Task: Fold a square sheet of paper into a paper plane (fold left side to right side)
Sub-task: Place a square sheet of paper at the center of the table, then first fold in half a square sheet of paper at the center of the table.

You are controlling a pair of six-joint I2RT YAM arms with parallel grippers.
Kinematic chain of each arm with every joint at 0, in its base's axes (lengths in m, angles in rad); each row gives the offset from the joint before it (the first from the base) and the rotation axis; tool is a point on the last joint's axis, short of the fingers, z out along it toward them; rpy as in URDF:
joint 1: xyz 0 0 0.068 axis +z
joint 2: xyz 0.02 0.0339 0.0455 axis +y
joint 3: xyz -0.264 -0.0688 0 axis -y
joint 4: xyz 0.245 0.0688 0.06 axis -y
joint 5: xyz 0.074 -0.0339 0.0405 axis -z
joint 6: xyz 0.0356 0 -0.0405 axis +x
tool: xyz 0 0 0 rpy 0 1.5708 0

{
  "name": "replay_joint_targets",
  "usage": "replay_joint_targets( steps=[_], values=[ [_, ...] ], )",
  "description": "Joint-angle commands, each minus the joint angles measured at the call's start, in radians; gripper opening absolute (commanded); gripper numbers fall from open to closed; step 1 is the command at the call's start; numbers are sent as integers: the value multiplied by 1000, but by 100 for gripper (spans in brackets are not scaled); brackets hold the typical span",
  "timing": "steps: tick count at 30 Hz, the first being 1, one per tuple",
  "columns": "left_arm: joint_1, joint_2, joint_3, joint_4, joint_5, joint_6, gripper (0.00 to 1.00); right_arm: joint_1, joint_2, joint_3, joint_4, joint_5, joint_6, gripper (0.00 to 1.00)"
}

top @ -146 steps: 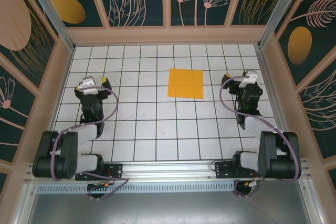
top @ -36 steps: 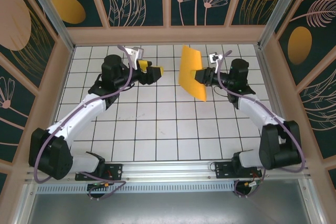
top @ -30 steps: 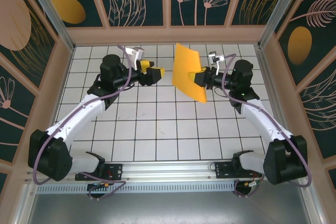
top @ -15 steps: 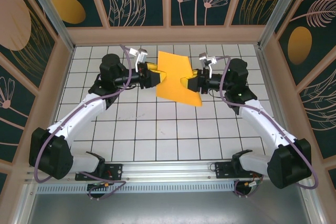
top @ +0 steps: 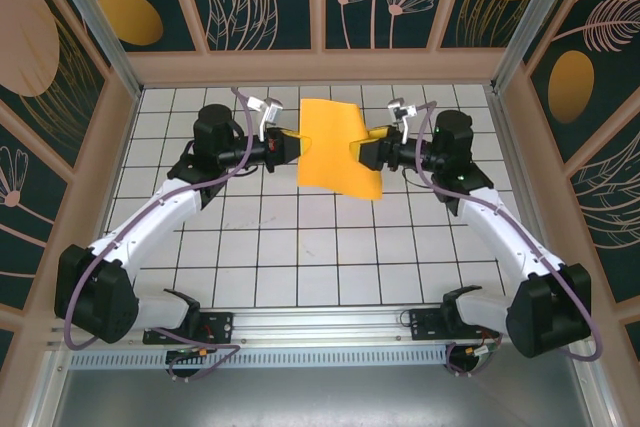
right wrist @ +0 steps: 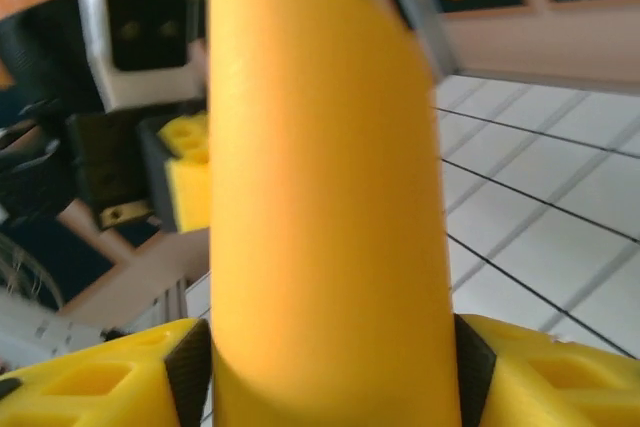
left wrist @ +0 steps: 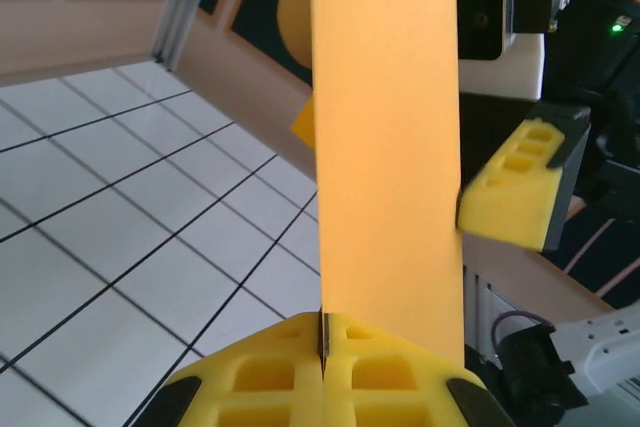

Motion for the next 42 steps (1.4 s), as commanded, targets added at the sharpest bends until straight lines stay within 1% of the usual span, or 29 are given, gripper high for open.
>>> replay_joint_targets(
  steps=[1,3,5,7,10,12,16,19,24,29,30,36,42],
  values=[
    [-2,26,-72,-71,-113,-31,0,-59,13,-1,-121,171,-1,81],
    [-1,54,-106,-76,-163,-65,0,-91,26,-5,-186,279,15,88],
    [-1,96,-128,-91,-222,-85,0,-107,57,0,-260,397,19,89],
    [-1,145,-130,-109,-258,-88,0,-105,96,2,-301,461,22,89],
    [0,245,-111,-138,-288,-73,0,-82,155,-8,-303,493,38,89],
    [-1,312,-84,-167,-309,-54,0,-56,197,-16,-283,499,53,87],
    [-1,412,-38,-225,-381,-42,0,2,285,-19,-225,474,93,79],
    [-1,431,-36,-223,-387,-48,0,25,349,-17,-172,430,141,70],
    [-1,441,-36,-241,-393,-44,0,59,460,30,-140,383,184,61],
    [-1,443,-35,-253,-395,-39,0,94,563,99,-143,373,196,60],
    [-1,444,-6,-255,-395,-41,0,98,578,109,-144,374,198,60],
    [-1,454,2,-261,-390,-39,0,122,663,167,-185,389,191,60],
    [-1,463,13,-261,-380,-44,0,142,717,206,-256,437,167,60]
  ],
)
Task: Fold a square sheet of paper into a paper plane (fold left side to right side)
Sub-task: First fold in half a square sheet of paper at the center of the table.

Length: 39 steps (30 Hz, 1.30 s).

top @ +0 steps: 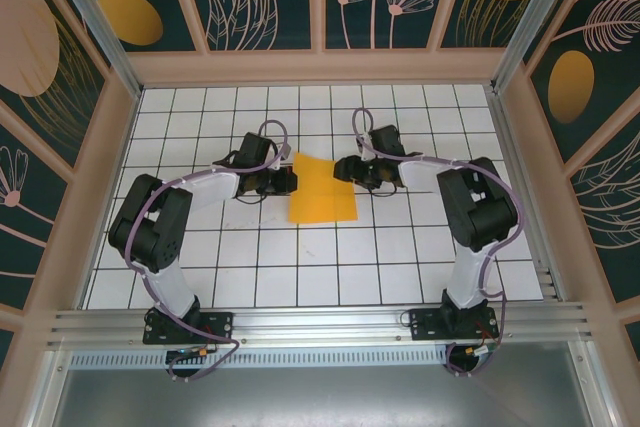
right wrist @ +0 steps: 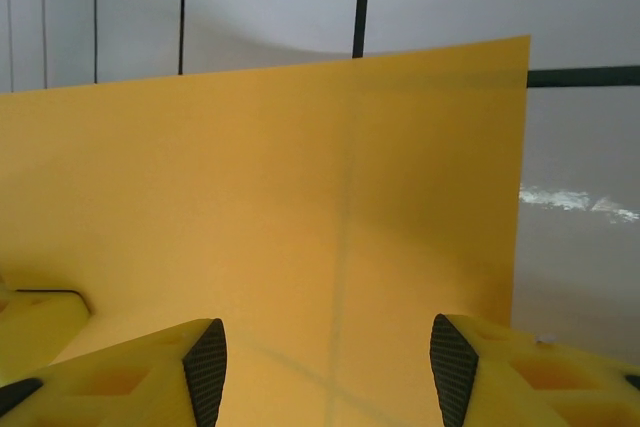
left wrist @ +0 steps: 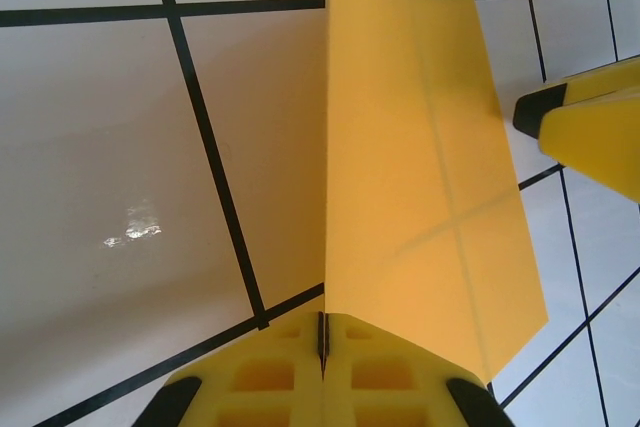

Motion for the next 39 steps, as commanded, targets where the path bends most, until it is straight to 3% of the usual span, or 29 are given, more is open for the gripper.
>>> replay_joint_targets(
  steps=[1,10,16,25,39],
  values=[
    [-1,17,30,-20,2,15,0,15,29,38,-68,40,-19,60],
    [0,21,48,46,139,-57,31,25,39,22,-107,105,-27,59],
    [-2,40,38,150,263,-137,45,24,34,-10,-51,72,4,59],
    [-27,91,54,233,333,-202,52,-1,-1,-84,160,-52,109,59],
    [-51,165,122,237,330,-218,53,-62,-92,-136,374,-211,240,58]
  ],
)
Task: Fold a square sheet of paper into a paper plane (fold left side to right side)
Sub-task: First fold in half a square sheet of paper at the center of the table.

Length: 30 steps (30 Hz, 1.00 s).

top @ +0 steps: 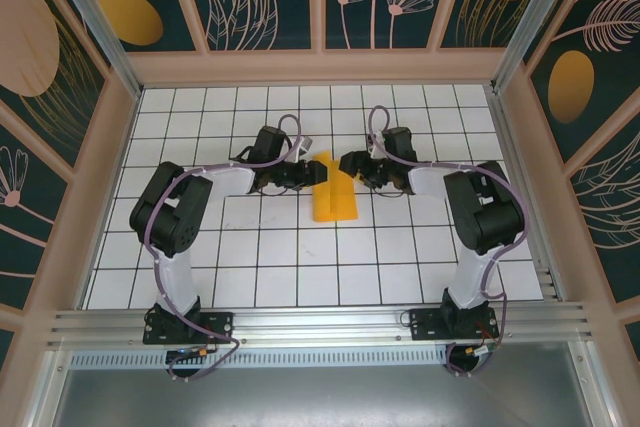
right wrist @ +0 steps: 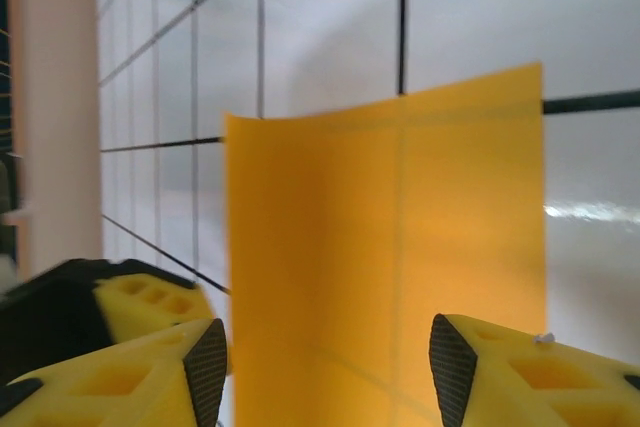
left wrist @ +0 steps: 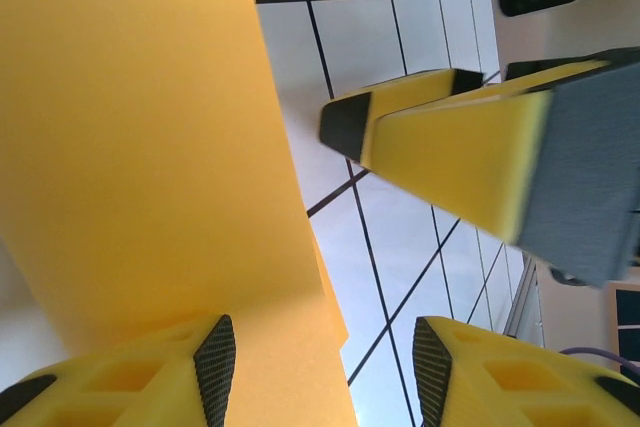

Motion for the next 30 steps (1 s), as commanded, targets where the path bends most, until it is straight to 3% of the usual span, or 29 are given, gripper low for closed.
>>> replay_joint_targets(
  steps=[1,12,15,22,30],
  values=[
    [-4,19,28,15,14,-11,53,3,-29,-15,119,-87,60,56],
    [-10,15,24,10,9,-7,47,46,85,40,158,-149,116,48],
    [-13,15,24,9,10,-6,46,55,107,49,162,-154,124,41],
    [-13,-33,24,-53,-75,40,50,46,91,51,92,-107,74,0],
    [-13,-93,27,-195,-295,102,54,28,78,115,-124,30,-73,1]
  ],
)
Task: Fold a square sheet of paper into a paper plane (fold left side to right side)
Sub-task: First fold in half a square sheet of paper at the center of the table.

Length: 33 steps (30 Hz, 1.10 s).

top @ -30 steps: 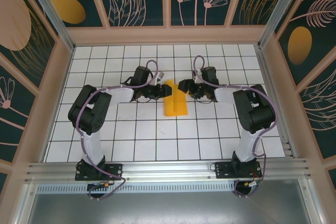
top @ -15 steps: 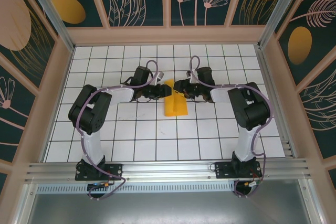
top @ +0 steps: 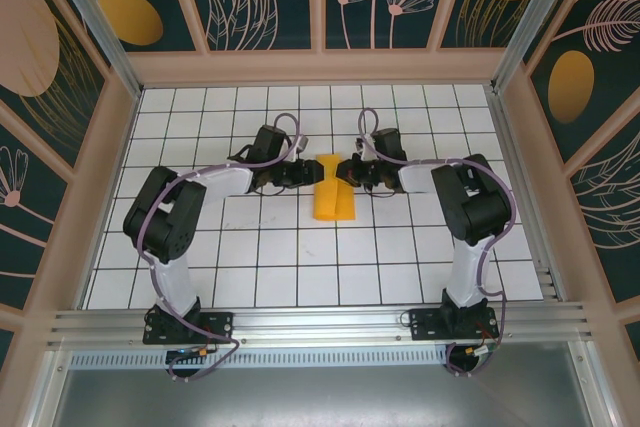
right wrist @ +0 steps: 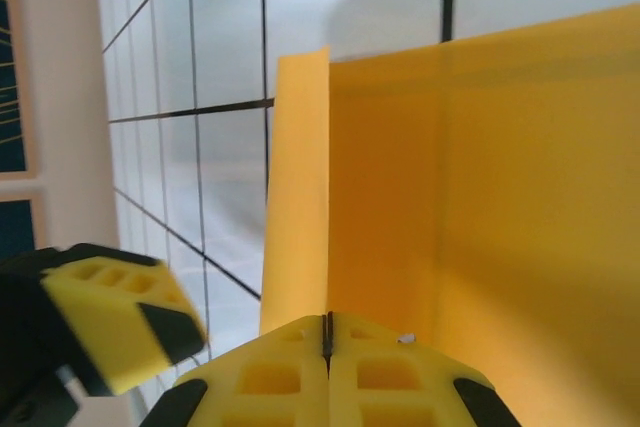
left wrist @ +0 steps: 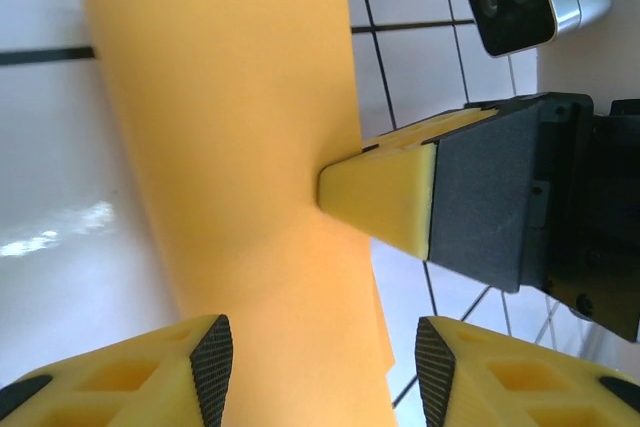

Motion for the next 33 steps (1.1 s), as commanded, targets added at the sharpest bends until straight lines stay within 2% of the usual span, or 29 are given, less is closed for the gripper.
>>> replay_joint_targets(
  steps=[1,16,25,33],
  values=[
    [-3,-15,25,-88,-113,46,54,-11,-23,51,-115,71,-95,2],
    [-57,160,170,-164,-166,48,54,-28,-34,53,-193,135,-147,5],
    [-85,218,220,-215,-210,66,49,-32,-56,32,-205,150,-156,10],
    [-108,241,249,-266,-259,94,48,-73,-163,-8,-265,236,-202,39]
  ],
)
